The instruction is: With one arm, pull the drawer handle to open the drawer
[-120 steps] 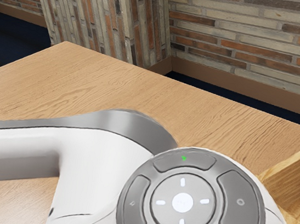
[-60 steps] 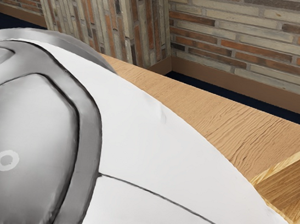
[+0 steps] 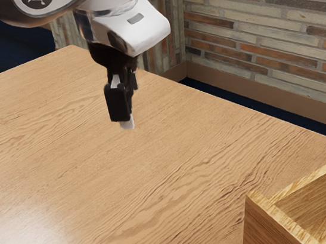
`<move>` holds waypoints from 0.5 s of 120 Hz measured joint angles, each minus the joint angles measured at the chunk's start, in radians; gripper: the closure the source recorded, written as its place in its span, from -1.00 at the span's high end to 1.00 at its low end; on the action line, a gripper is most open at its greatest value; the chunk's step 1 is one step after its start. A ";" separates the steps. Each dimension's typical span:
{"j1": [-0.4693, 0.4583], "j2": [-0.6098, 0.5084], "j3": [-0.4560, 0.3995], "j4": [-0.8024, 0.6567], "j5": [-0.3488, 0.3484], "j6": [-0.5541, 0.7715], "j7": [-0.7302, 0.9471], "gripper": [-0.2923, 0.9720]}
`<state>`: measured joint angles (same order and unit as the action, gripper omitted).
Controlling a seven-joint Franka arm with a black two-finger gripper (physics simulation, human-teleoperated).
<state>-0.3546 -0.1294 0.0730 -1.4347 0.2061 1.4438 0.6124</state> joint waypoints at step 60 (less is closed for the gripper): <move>-0.010 -0.002 0.009 0.035 -0.083 -0.081 -0.348 0.54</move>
<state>-0.3642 -0.1315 0.0821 -1.3996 0.1231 1.3627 0.2646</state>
